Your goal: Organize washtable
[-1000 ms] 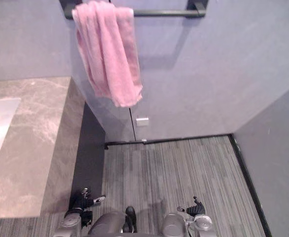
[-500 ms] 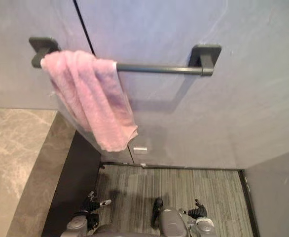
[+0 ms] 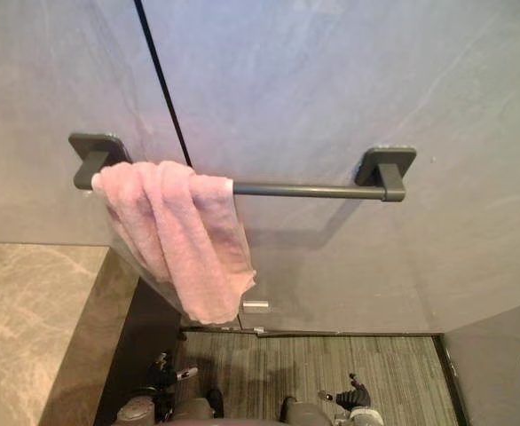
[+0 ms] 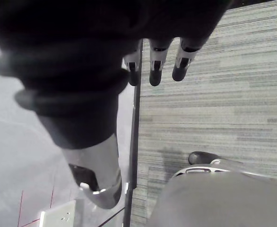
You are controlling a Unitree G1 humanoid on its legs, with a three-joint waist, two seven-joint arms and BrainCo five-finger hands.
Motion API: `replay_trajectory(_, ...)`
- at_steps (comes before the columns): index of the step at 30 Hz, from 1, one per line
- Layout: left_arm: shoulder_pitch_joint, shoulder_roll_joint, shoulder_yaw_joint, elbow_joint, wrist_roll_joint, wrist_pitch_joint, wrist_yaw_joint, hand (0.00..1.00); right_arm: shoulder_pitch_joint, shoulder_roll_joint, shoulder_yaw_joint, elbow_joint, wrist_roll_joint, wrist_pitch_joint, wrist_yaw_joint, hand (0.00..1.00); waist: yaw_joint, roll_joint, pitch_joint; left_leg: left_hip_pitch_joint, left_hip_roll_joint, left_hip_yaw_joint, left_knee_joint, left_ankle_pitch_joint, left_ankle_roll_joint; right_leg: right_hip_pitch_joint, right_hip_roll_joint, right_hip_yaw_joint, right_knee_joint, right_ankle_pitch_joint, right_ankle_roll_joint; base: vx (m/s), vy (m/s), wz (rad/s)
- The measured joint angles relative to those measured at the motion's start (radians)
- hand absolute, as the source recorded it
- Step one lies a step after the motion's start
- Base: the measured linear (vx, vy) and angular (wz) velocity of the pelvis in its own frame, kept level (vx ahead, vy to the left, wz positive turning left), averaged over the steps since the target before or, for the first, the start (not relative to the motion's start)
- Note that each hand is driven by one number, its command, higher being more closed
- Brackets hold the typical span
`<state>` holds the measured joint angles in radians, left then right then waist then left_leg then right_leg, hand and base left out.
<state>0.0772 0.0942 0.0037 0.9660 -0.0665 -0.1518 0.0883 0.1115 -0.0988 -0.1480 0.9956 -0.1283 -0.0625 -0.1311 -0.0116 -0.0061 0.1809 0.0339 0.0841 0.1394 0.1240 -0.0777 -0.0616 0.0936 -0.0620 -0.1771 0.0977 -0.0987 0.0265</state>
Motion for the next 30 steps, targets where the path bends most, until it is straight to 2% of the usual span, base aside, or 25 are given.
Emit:
replay_trajectory(6, 0.000, 0.005, -0.013, -0.018, 0.000, -0.001, 0.004, 0.00, 0.000, -0.004, 0.003, 0.003, -0.002, 0.000, -0.001, 0.00, -0.001, 0.005, -0.004, 0.034, -0.016, -0.002, -0.060, 0.030, 0.003, 0.016, -0.005, -0.002, -0.015, 0.004, 0.007, 0.00, 0.012, 0.00)
replay_trajectory(9, 0.027, 0.009, -0.012, -0.101, -0.002, -0.003, 0.007, 0.00, 0.000, -0.006, 0.009, 0.003, -0.002, -0.001, -0.001, 0.00, -0.001, 0.005, -0.004, 0.048, -0.016, -0.009, -0.095, 0.055, 0.001, 0.015, -0.005, -0.007, -0.015, 0.006, 0.003, -0.06, -0.014, 0.06)
replay_trajectory(16, 0.144, 0.042, 0.020, -0.589, -0.060, -0.015, 0.005, 0.00, 0.008, -0.020, 0.012, -0.046, -0.010, -0.005, -0.001, 0.00, 0.001, 0.013, -0.011, 0.049, -0.021, -0.048, -0.127, 0.081, 0.001, 0.010, -0.006, -0.034, -0.016, 0.011, 0.001, -0.08, -0.011, 0.13)
replay_trajectory(18, 0.162, 0.050, 0.048, -0.724, -0.080, -0.037, 0.006, 0.00, 0.017, -0.039, 0.028, -0.072, -0.032, -0.006, 0.000, 0.00, 0.001, 0.025, -0.024, 0.052, -0.028, -0.058, -0.138, 0.089, 0.007, 0.016, -0.010, -0.041, -0.026, 0.013, 0.004, -0.03, 0.008, 0.11)
replay_trajectory(22, 0.162, 0.057, 0.047, -0.792, -0.080, -0.053, 0.006, 0.00, 0.011, -0.042, 0.031, -0.074, -0.043, -0.006, 0.002, 0.00, 0.002, 0.033, -0.036, 0.066, -0.031, -0.062, -0.163, 0.099, 0.008, 0.025, -0.010, -0.045, -0.034, 0.015, 0.007, 0.00, 0.001, 0.05)
replay_trajectory(30, 0.117, 0.124, 0.044, -0.880, -0.079, -0.064, 0.005, 0.00, 0.006, -0.051, 0.044, -0.078, -0.077, -0.006, 0.008, 0.00, -0.003, 0.018, -0.051, 0.082, -0.034, -0.067, -0.177, 0.100, 0.009, 0.045, -0.003, -0.052, -0.051, 0.016, 0.009, 0.02, -0.009, 0.02)
